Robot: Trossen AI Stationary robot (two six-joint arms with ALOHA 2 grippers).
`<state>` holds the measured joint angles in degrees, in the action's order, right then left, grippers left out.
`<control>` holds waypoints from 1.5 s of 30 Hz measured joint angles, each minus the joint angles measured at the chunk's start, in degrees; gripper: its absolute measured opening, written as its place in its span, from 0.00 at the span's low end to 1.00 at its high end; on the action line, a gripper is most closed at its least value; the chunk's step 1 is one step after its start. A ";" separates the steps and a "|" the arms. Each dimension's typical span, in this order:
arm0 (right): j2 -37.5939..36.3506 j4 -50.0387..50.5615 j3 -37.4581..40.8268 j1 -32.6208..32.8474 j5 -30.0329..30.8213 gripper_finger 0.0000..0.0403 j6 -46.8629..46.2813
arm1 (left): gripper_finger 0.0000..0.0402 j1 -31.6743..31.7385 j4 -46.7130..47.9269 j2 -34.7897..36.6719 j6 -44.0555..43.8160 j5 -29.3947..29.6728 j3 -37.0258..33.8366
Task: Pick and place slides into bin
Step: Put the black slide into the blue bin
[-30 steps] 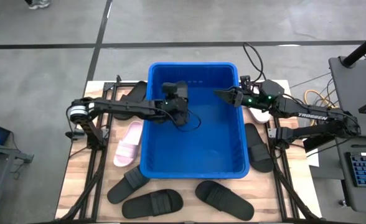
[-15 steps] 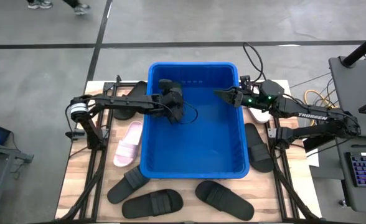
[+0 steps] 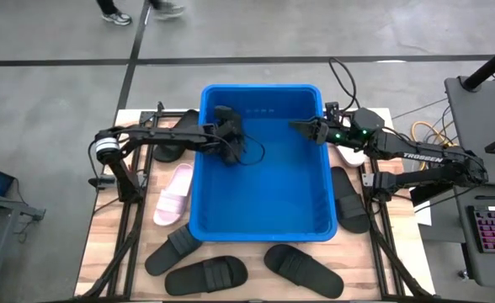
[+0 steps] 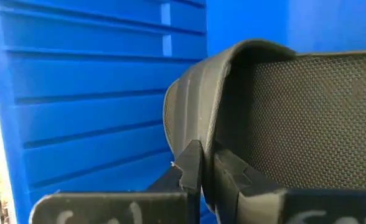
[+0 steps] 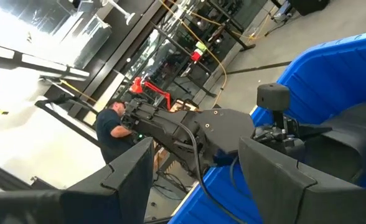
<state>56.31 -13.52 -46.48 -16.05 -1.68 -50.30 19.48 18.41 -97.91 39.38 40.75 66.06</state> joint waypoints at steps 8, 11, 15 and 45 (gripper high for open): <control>0.02 -0.03 0.00 -0.02 0.29 0.56 -0.23 | 0.00 1.59 0.61 -3.69 0.05 0.01 -0.07; 0.02 -0.20 0.00 0.02 0.29 0.56 -0.24 | 0.00 1.73 0.68 -5.05 0.07 0.03 -0.09; 0.02 -0.41 0.00 0.00 0.29 0.56 -0.24 | 0.00 1.86 0.68 -5.51 0.09 0.31 -0.07; 0.02 -0.35 0.00 0.00 0.29 0.56 0.87 | 0.73 2.19 21.65 -5.03 -3.75 -10.25 8.54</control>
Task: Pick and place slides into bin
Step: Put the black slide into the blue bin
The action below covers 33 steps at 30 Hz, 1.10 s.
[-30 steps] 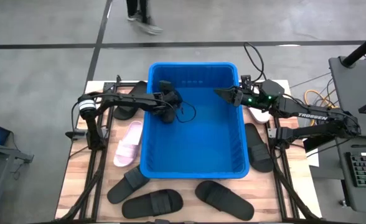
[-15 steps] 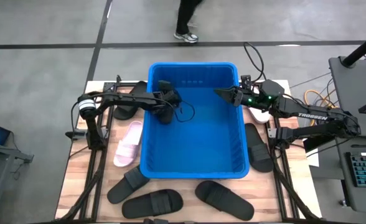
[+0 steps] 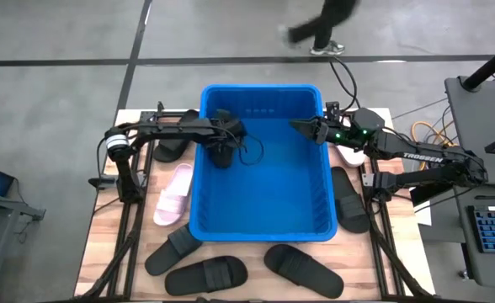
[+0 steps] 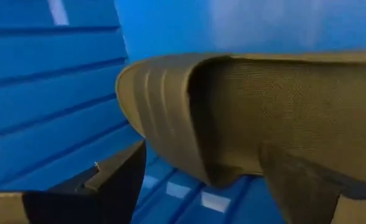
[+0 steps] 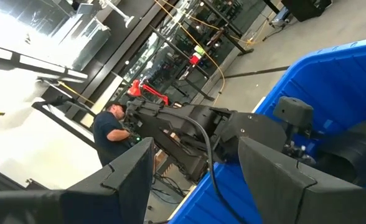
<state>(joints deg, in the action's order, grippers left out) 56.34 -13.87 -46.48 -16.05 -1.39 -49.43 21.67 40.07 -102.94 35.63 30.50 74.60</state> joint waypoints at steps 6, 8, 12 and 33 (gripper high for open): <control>-0.77 -0.09 0.00 -0.13 -0.04 0.56 0.06 | 0.73 -0.21 6.23 1.51 -3.86 -4.38 4.31; -1.00 -0.09 0.00 -0.20 -0.04 0.56 0.45 | 0.73 -0.24 6.34 2.58 -3.79 -4.61 4.52; -1.13 -0.04 0.00 -0.22 -0.04 0.56 1.89 | 0.73 -0.26 6.46 5.07 -3.79 -5.81 4.77; -1.16 0.00 0.00 -0.22 -0.04 0.56 4.68 | 0.73 -1.75 -10.87 22.38 -39.75 -34.12 5.62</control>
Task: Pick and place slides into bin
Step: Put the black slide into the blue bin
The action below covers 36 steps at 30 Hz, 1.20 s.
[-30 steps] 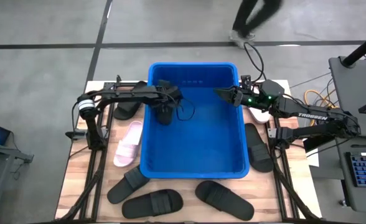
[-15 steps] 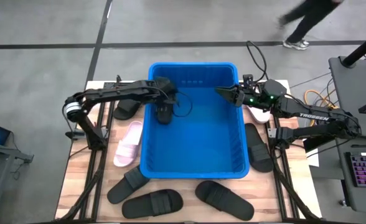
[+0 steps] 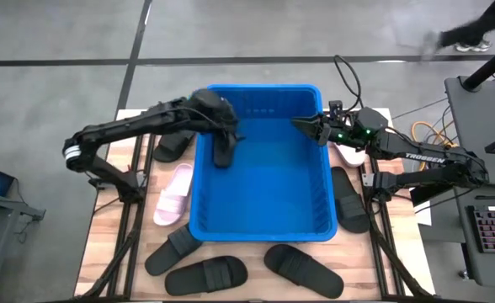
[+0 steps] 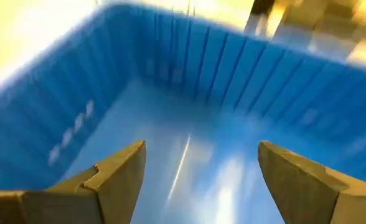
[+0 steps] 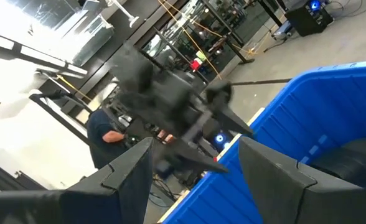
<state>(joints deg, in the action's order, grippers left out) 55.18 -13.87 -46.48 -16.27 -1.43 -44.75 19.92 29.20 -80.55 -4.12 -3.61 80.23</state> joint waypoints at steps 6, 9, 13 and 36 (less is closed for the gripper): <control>0.00 0.11 0.00 0.00 -0.06 0.56 0.25 | 0.73 -2.37 -12.65 4.70 -1.50 -2.95 -0.09; 0.00 0.17 0.00 0.00 -0.26 0.56 0.46 | 0.73 -3.01 -16.35 6.52 -3.94 -6.20 -0.11; 0.00 0.35 0.00 0.00 -0.28 0.56 1.31 | 0.73 -3.75 -16.67 8.41 -7.11 -8.37 -0.11; -0.30 0.46 -1.07 -0.02 -17.91 0.56 1.31 | 0.73 -6.51 -16.22 9.47 -7.71 -8.35 -0.94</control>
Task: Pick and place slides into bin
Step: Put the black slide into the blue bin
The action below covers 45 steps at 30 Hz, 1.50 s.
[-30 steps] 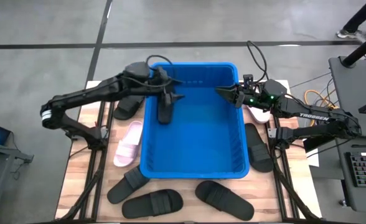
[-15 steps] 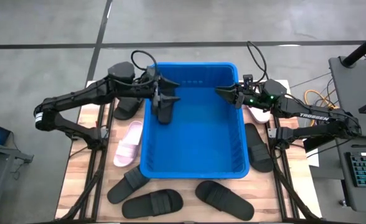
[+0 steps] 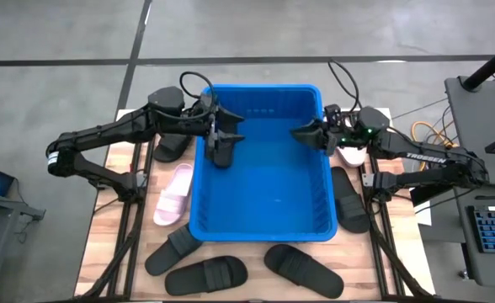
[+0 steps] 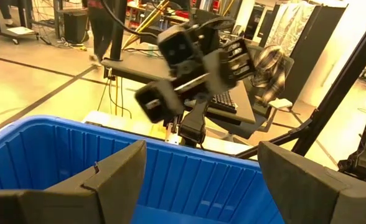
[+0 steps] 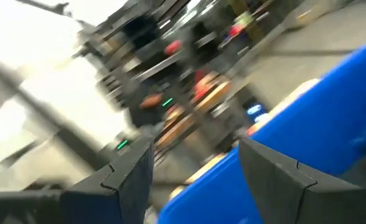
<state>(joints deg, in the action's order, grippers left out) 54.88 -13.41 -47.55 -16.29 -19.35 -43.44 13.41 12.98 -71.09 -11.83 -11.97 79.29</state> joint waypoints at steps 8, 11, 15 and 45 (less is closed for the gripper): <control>-0.09 3.22 -4.92 0.73 -22.03 0.56 -2.43 | 0.73 -0.02 -0.01 0.00 0.08 0.00 0.00; -0.09 8.38 -7.41 1.37 -24.56 0.56 -1.89 | 0.73 -0.02 0.03 0.00 -0.07 -0.11 0.00; -0.11 21.57 -11.75 1.77 -24.61 0.56 4.92 | 0.73 -0.02 1.87 1.00 -5.17 -3.21 -0.02; 0.02 71.52 -26.84 1.77 -1.35 0.56 24.02 | 0.73 -2.44 13.01 2.16 -40.55 -36.32 -0.20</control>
<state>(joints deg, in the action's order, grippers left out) 54.89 58.11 -74.39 -14.52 -20.70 -19.42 10.97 25.99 -68.93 -52.38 -48.29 79.09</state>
